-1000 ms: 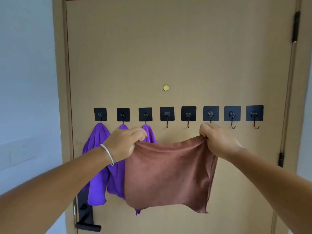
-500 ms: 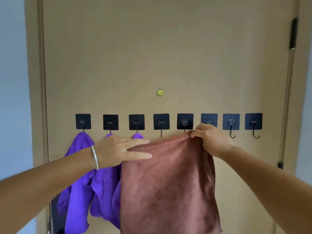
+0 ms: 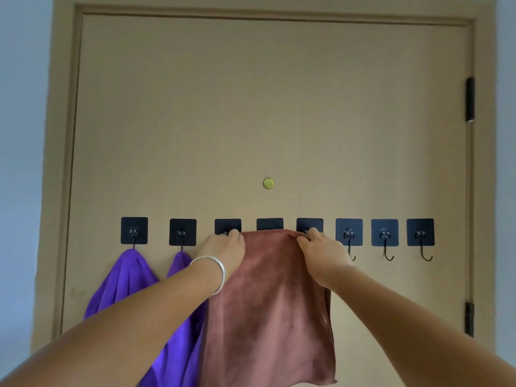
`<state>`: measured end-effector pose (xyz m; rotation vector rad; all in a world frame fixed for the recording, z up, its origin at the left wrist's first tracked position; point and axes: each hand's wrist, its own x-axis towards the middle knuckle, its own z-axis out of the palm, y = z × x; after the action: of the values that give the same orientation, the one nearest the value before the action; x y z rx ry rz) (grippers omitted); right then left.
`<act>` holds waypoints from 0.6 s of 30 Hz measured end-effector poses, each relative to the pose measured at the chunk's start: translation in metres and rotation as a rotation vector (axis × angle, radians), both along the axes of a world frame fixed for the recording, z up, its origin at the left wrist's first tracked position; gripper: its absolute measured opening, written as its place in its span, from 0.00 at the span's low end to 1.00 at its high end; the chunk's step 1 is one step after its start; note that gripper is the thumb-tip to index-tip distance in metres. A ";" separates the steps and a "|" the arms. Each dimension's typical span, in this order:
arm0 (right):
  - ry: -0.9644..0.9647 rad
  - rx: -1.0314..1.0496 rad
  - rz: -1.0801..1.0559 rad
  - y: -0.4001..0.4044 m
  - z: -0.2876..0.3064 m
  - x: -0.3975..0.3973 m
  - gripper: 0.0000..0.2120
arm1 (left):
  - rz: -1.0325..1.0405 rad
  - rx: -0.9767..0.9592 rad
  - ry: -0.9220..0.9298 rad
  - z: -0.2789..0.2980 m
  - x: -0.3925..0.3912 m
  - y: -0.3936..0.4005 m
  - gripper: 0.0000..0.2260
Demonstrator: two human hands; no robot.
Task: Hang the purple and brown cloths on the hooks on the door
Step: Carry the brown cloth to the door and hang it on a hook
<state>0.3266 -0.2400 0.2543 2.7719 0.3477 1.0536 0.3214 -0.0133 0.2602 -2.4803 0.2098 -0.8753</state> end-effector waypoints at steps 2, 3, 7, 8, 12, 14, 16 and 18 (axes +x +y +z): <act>0.040 -0.001 -0.033 0.006 -0.010 0.003 0.16 | 0.018 0.035 0.043 -0.010 0.009 -0.008 0.18; 0.064 0.004 -0.040 0.008 -0.015 0.005 0.16 | 0.026 0.050 0.065 -0.017 0.013 -0.011 0.18; 0.103 0.051 -0.046 0.016 -0.031 0.010 0.16 | 0.054 0.067 0.110 -0.037 0.019 -0.028 0.20; 0.102 0.059 -0.047 0.018 -0.033 0.011 0.16 | 0.059 0.078 0.114 -0.041 0.019 -0.032 0.20; 0.159 0.054 -0.070 0.022 -0.048 0.010 0.16 | 0.048 -0.019 0.164 -0.061 0.014 -0.048 0.19; 0.221 0.065 -0.064 0.025 -0.060 0.007 0.17 | 0.025 -0.111 0.193 -0.072 0.010 -0.053 0.17; 0.287 0.094 -0.036 0.030 -0.075 0.005 0.17 | 0.000 -0.220 0.237 -0.081 0.006 -0.054 0.16; 0.348 0.149 0.006 0.035 -0.088 0.004 0.19 | -0.005 -0.329 0.302 -0.088 0.002 -0.052 0.16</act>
<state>0.3310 -0.2054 0.1660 3.0898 0.3301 0.6162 0.3236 -0.0654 0.1719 -2.9172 0.1864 -0.5683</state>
